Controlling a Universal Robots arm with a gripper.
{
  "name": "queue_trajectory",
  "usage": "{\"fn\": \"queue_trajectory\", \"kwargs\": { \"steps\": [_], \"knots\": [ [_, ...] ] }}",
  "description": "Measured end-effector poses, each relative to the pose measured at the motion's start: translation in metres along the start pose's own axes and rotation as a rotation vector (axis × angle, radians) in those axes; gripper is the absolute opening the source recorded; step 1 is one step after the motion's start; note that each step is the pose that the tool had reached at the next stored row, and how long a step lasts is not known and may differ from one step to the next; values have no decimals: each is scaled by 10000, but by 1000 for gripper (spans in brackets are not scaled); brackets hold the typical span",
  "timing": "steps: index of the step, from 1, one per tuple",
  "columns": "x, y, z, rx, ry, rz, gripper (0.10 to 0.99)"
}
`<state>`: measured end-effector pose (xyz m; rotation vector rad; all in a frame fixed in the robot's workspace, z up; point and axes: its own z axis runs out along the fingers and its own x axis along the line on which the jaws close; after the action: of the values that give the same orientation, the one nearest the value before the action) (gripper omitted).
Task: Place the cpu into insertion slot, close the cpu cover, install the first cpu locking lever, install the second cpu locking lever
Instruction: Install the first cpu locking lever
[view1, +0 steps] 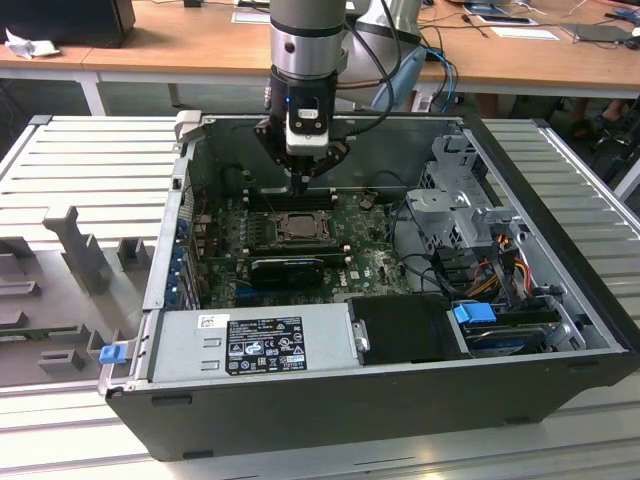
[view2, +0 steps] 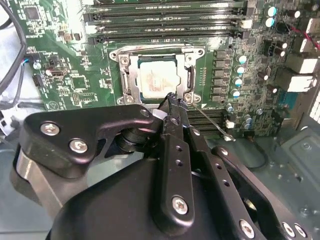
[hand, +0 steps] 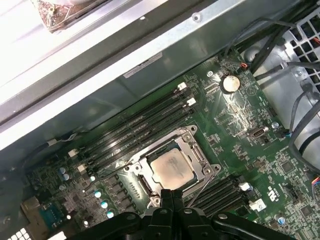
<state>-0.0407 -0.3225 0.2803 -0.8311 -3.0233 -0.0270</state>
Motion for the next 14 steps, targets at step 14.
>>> {"fn": "queue_trajectory", "kwargs": {
  "steps": [14],
  "knots": [
    [0,0,3,-31,-80,-2229,106]
  ]
}}
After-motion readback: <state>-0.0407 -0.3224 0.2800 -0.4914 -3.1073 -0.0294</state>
